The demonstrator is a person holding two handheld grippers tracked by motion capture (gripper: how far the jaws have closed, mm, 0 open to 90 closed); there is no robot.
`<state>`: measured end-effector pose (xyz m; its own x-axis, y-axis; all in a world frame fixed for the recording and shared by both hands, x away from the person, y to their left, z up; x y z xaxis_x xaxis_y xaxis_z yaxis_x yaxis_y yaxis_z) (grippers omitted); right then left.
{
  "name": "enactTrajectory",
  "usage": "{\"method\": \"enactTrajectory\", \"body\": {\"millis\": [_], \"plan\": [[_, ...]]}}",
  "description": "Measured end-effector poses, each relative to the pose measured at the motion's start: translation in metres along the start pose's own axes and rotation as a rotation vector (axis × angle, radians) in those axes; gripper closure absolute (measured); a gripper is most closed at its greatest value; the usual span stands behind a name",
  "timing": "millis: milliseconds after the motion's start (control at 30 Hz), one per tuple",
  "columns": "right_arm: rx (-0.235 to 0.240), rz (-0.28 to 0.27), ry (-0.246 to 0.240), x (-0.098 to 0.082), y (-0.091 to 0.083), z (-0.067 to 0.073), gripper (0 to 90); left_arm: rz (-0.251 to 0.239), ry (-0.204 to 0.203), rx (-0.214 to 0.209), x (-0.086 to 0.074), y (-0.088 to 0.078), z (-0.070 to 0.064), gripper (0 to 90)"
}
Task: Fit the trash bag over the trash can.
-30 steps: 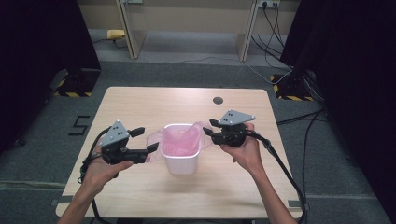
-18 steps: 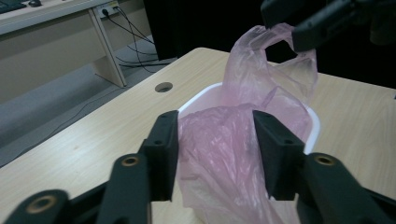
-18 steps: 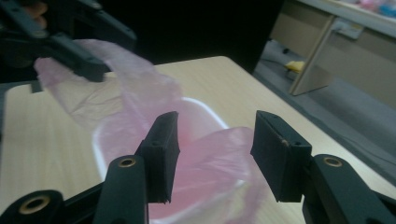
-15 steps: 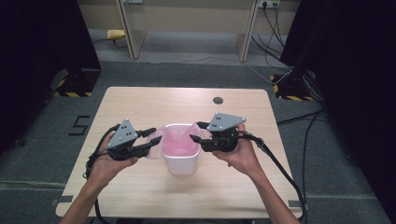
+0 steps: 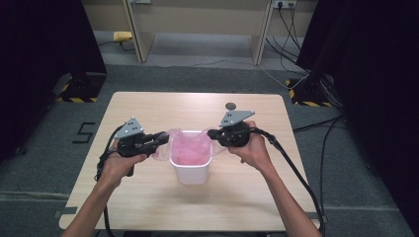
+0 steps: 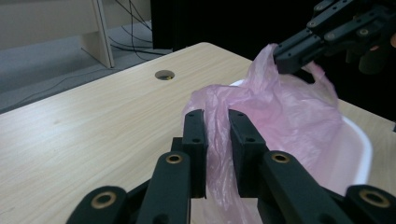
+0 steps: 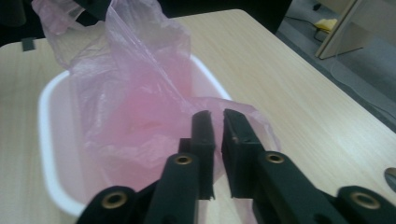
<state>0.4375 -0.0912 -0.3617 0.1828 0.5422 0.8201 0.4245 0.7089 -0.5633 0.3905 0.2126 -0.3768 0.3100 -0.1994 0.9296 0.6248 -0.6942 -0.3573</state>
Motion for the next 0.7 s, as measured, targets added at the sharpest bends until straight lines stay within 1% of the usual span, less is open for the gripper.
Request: {"method": "enactTrajectory", "body": {"millis": [33,67,133,167,200,233,367,433,533,600,667,700], "plan": [[0.0,0.0,0.0,0.0,0.0,0.0,88.0,0.004,-0.004,0.004,0.0,0.002,0.002,78.3],[-0.016,0.002,0.004,0.0,0.002,-0.004,89.5,0.009,-0.012,0.005,-0.001,0.005,0.004,78.3],[-0.022,0.008,0.024,-0.001,0.007,-0.012,90.0,0.024,-0.025,0.011,-0.003,0.011,0.01,78.8],[-0.024,0.013,0.031,-0.002,0.01,-0.016,90.0,0.03,-0.039,0.013,-0.005,0.014,0.013,79.1],[-0.025,0.019,0.037,-0.004,0.014,-0.019,90.0,0.034,-0.064,0.01,-0.008,0.018,0.018,79.5],[-0.014,0.026,0.055,-0.006,0.018,-0.022,90.0,0.04,-0.083,0.006,-0.01,0.022,0.021,80.2],[0.001,0.053,0.087,-0.012,0.031,-0.029,90.0,0.073,-0.137,-0.008,-0.023,0.034,0.031,82.4],[0.022,0.061,0.105,-0.014,0.037,-0.032,90.0,0.083,-0.171,-0.022,-0.028,0.038,0.034,82.4],[0.054,0.091,0.121,-0.019,0.046,-0.032,90.0,0.104,-0.193,-0.04,-0.035,0.045,0.037,82.1],[0.062,0.122,0.12,-0.023,0.051,-0.032,90.0,0.118,-0.211,-0.048,-0.039,0.049,0.039,82.2],[0.074,0.13,0.124,-0.027,0.056,-0.033,90.0,0.13,-0.206,-0.046,-0.041,0.051,0.04,82.3],[0.09,0.135,0.126,-0.03,0.06,-0.032,90.0,0.134,-0.206,-0.048,-0.042,0.053,0.039,82.7]]}}
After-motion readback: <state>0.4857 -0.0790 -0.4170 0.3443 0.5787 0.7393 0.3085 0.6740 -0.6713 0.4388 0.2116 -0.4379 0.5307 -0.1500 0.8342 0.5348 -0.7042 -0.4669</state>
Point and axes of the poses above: each handheld gripper's, and its own axes: y roughly forward along the jaws, x roughly out of its top, z roughly to its left, the point moved 1 cm from there along y, roughly forward along the jaws, and after that the axes turned 1 degree about -z, right-handed, at the moved point
